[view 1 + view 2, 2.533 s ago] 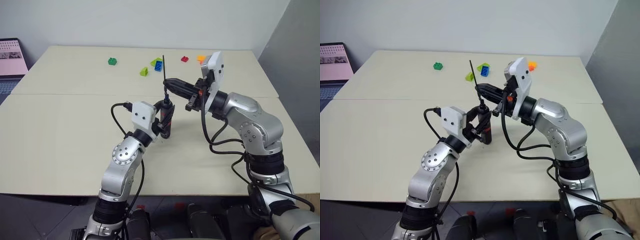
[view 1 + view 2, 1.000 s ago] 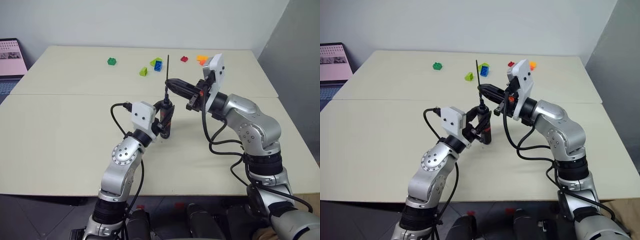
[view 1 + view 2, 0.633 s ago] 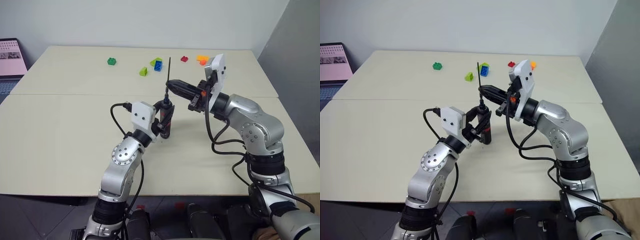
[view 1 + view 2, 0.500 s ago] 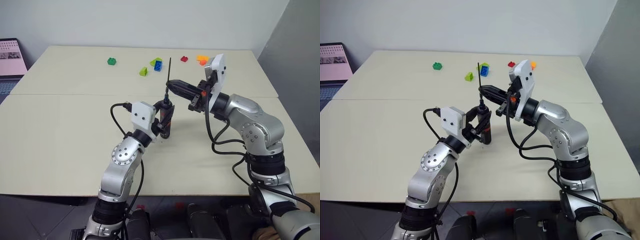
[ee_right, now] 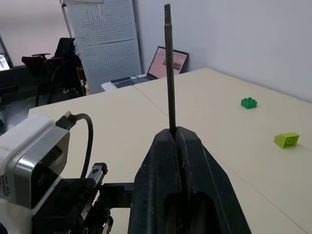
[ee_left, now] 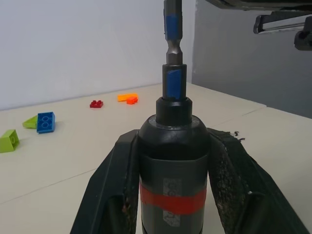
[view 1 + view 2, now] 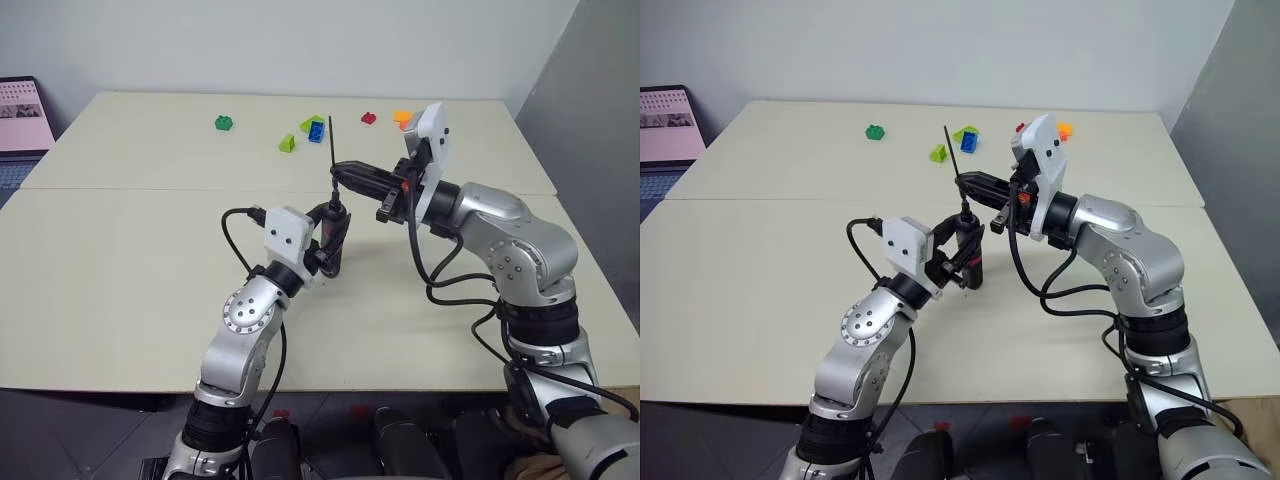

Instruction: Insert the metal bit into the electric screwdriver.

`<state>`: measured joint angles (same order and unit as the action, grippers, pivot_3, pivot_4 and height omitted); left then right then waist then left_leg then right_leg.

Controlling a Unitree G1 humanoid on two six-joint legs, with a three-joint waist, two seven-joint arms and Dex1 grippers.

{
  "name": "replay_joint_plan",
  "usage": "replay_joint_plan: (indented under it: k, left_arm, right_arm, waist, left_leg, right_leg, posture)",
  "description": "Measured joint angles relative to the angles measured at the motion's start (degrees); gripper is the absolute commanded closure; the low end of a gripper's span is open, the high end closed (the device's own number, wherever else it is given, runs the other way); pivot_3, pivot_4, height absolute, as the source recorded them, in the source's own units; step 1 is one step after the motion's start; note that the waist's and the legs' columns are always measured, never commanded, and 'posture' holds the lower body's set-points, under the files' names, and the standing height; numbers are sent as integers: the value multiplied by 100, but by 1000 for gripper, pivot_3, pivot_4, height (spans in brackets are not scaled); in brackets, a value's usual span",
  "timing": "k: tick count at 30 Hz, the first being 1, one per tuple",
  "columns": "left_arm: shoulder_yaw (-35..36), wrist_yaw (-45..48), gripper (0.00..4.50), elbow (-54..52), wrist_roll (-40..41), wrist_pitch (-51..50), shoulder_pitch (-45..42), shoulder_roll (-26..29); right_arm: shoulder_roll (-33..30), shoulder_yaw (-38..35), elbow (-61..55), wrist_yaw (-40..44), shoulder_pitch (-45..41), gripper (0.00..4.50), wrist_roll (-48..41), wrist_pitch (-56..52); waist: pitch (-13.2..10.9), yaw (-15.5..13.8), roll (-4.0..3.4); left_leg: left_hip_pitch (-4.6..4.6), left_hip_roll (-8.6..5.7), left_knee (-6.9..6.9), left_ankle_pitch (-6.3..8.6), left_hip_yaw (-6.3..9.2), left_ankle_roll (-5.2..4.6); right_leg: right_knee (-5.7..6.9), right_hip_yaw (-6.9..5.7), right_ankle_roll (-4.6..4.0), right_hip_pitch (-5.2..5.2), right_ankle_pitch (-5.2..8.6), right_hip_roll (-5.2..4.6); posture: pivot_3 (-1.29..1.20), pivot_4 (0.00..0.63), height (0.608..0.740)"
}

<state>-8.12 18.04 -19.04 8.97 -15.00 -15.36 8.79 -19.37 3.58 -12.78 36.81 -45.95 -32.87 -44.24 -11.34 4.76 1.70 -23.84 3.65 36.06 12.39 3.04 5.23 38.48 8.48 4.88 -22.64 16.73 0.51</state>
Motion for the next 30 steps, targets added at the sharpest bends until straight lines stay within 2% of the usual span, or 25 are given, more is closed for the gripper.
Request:
replay_joint_plan:
  k: [21,30]
  left_arm:
    - [3,8,2889,5,-13,20,4,-5]
    - [5,38,2889,8,-7,27,3,2]
  right_arm:
    - [-143,-128,204,332,-90,4500,-231,-242]
    - [-478,38,897,1248,-492,4500,-164,-5]
  waist:
    - [0,0,0]
    - [0,0,0]
  left_leg:
    - [0,0,-1,0,0,0]
    - [-1,0,-3,0,0,0]
  right_leg:
    - [-5,0,0,1,0,0]
    - [-12,-1,0,2,0,0]
  posture:
    - [0,150,740]
    - [0,150,740]
